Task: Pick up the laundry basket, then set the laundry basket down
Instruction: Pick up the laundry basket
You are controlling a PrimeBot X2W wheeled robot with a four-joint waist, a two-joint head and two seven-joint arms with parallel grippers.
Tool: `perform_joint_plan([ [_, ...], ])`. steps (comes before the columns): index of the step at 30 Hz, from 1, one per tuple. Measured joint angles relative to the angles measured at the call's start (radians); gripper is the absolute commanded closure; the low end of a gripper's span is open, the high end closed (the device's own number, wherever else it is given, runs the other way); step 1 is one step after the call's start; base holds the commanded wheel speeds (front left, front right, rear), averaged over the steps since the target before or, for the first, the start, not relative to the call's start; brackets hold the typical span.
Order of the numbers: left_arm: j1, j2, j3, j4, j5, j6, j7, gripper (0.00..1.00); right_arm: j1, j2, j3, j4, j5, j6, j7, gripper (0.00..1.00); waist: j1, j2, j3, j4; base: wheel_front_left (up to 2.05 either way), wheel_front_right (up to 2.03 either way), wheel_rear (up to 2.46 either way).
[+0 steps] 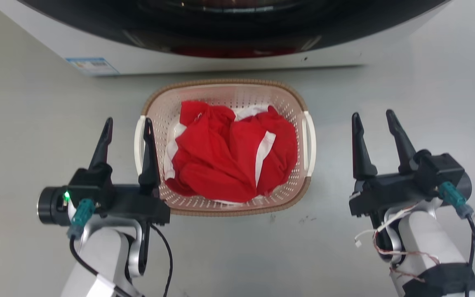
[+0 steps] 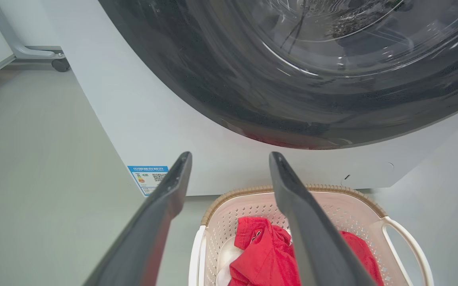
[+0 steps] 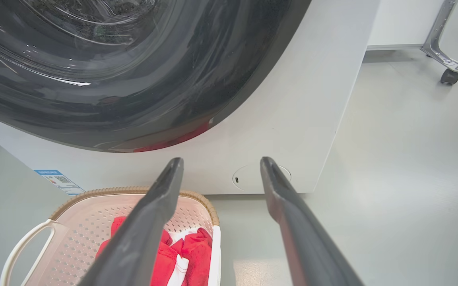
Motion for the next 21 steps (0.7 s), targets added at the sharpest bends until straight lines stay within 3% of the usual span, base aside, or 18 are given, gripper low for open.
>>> perform_joint_plan([
  [21, -0.242, -0.009, 0.021, 0.243, -0.067, -0.027, 0.000, 0.00, -0.246, -0.001, 0.022, 0.209, -0.007, 0.006, 0.000, 0.00, -0.0001, 0.0000, 0.267, 0.011, 0.00, 0.00, 0.00],
])
